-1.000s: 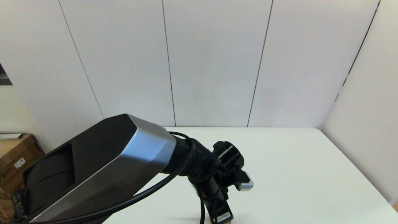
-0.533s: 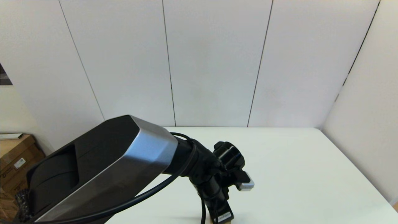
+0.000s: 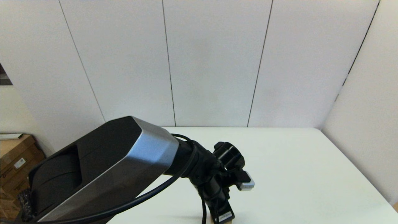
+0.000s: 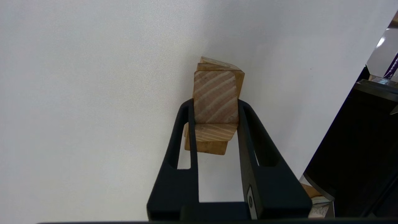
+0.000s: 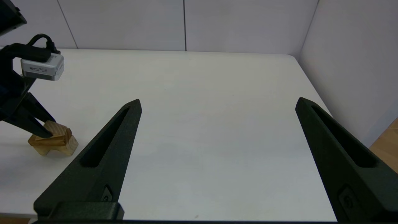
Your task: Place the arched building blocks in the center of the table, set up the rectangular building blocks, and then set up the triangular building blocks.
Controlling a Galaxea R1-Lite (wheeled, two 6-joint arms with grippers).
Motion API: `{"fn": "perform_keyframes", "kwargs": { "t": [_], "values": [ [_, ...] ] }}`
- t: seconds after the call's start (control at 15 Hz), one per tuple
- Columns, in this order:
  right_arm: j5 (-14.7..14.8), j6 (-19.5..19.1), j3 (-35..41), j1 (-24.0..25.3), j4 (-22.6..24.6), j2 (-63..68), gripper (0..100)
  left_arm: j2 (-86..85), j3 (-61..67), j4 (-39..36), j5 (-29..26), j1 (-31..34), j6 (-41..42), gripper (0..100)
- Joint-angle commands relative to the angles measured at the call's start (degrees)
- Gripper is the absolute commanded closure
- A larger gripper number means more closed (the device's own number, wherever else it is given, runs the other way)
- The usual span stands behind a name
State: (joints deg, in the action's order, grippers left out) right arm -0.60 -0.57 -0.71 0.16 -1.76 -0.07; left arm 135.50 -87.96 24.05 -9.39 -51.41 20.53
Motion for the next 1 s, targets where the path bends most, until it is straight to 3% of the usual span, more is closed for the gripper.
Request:
{"fn": "perform_keyframes", "kwargs": {
  "t": [0.07, 0.67, 0.87, 1.0],
  "values": [
    [0.0, 0.0, 0.0, 0.0, 0.0, 0.1, 0, -0.1, 0.9, 0.0, 0.0, 0.0, 0.1, 0],
    [0.0, 0.0, 0.0, 0.0, 0.0, 0.1, 0, -8.0, 0.2, 0.3, 0.1, 1.7, -0.1, 0],
    [0.0, 0.0, 0.0, 0.0, 0.0, 0.1, 0, -19.8, 0.8, 1.7, 0.0, 4.2, -0.7, 0],
    [0.0, 0.0, 0.0, 0.0, 0.0, 0.1, 0, -34.1, 0.8, 4.8, 0.3, 6.2, -5.3, 0]
  ]
}}
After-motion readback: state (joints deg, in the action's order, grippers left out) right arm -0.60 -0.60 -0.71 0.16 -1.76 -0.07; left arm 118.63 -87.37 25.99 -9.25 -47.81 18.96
